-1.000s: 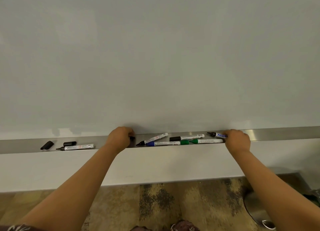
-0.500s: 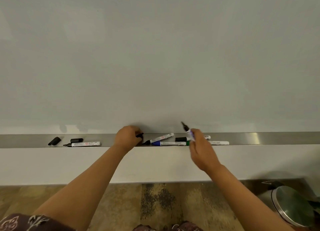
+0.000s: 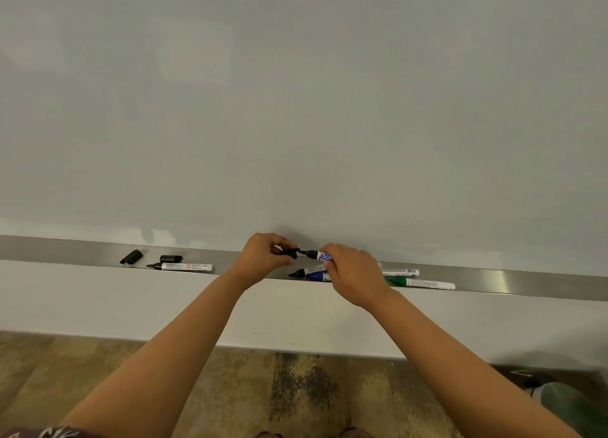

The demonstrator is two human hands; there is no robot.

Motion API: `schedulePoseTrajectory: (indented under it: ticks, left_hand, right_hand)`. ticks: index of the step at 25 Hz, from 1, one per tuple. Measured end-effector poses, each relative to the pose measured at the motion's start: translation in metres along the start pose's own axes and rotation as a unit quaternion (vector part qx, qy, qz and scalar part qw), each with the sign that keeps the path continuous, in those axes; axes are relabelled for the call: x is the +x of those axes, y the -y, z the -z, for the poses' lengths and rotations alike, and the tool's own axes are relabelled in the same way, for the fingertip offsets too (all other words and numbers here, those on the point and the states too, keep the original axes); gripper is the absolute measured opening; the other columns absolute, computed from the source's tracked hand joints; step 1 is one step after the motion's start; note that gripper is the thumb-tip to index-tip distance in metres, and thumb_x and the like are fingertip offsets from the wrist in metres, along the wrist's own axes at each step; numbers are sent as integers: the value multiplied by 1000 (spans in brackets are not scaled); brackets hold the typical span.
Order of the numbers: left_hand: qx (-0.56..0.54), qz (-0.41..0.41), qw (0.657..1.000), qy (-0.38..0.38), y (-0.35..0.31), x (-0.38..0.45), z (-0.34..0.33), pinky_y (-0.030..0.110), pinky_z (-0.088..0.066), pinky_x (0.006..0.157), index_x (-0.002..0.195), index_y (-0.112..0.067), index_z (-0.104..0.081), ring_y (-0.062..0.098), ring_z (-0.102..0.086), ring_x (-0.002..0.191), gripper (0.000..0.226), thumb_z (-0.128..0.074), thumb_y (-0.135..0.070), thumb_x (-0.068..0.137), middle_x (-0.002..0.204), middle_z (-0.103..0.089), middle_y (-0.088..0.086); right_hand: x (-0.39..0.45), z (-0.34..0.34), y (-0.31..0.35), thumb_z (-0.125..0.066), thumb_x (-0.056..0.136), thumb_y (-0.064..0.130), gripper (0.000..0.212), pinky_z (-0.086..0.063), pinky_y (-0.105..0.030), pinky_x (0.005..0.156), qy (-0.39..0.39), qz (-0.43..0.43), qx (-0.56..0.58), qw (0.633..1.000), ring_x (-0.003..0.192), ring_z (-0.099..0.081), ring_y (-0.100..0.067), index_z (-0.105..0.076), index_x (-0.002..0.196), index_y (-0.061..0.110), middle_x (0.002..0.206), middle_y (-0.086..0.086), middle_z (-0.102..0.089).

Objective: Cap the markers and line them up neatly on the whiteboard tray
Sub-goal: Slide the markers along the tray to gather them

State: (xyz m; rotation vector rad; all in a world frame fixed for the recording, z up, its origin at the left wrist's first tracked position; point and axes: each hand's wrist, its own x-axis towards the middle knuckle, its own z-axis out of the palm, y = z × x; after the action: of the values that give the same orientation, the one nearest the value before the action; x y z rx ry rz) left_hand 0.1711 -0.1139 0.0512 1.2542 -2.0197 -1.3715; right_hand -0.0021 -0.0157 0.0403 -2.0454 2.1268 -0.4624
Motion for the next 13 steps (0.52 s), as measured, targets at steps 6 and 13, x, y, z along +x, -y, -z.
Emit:
schedulePoseTrajectory:
  ticks: [6, 13]
  left_hand:
    - [-12, -13, 1000, 10, 0, -3, 3, 1, -44, 47, 102, -3, -69, -8, -58, 45, 26, -67, 3, 77, 84, -67, 3]
    - [-31, -13, 999, 20, -6, -4, 2, 3, -48, 56, 97, -5, -71, 8, -62, 64, 23, -71, -1, 74, 79, -68, 2]
  right_hand:
    - [4, -4, 8, -35, 96, 27, 24, -34, -38, 79, -5, 11, -45, 999, 90, -55, -26, -50, 112, 18, 103, -4, -63]
    - [5, -2, 17, -39, 93, 40, 30, -33, -39, 81, -17, 15, -56, 998, 91, -55, -25, -52, 109, 20, 101, -3, -64]
